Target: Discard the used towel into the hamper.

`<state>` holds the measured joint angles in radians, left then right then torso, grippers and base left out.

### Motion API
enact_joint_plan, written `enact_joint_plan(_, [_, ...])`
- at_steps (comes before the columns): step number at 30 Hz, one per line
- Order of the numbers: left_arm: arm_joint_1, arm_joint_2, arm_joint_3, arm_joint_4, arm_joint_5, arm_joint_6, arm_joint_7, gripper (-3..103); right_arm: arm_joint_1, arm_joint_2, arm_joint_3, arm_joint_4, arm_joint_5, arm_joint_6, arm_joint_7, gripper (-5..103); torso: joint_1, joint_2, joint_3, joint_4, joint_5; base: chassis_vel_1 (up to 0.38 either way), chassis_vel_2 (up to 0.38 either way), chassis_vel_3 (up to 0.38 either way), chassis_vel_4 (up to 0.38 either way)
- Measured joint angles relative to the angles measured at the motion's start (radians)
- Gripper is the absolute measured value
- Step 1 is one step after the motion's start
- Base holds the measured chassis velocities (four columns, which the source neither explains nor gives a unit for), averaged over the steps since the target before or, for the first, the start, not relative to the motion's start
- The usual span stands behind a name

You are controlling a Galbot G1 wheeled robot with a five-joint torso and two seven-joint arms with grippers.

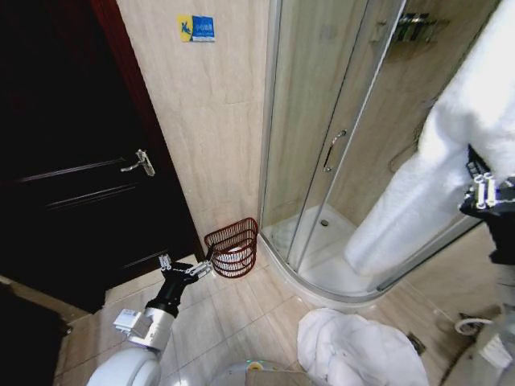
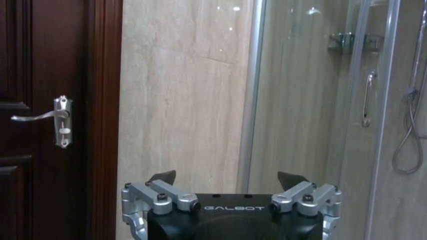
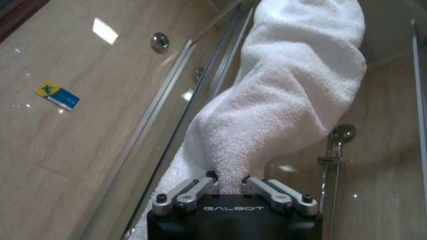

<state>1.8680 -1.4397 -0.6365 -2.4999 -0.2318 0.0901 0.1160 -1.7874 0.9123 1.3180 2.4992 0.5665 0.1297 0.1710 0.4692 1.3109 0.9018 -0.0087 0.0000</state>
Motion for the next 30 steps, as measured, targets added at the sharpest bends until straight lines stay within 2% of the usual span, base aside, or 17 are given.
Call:
enact_joint_plan(9, [0.000,0.000,0.000,0.000,0.000,0.000,0.000,99,-0.011,0.037,-0.016,0.000,-0.031,0.020,-0.014,10,0.000,0.000,0.000,0.0001,-0.0001,0.000,0.000,0.000,0.000])
enact_joint_plan(15, [0.000,0.000,0.000,0.000,0.000,0.000,0.000,99,-0.032,0.090,-0.056,0.001,-0.065,0.050,-0.040,10,0.000,0.000,0.000,-0.0001,0.0001,0.000,0.000,0.000,0.000])
enact_joint_plan(22, [0.000,0.000,0.000,0.000,0.000,0.000,0.000,99,-0.029,0.104,-0.068,0.001,-0.091,0.064,-0.051,10,0.000,0.000,0.000,0.0000,-0.0001,0.000,0.000,0.000,0.000])
enact_joint_plan(30, [0.000,0.000,0.000,0.000,0.000,0.000,0.000,99,-0.026,0.153,-0.154,-0.015,-0.172,0.101,-0.068,10,0.000,0.000,0.000,0.0000,-0.0001,0.000,0.000,0.000,0.000])
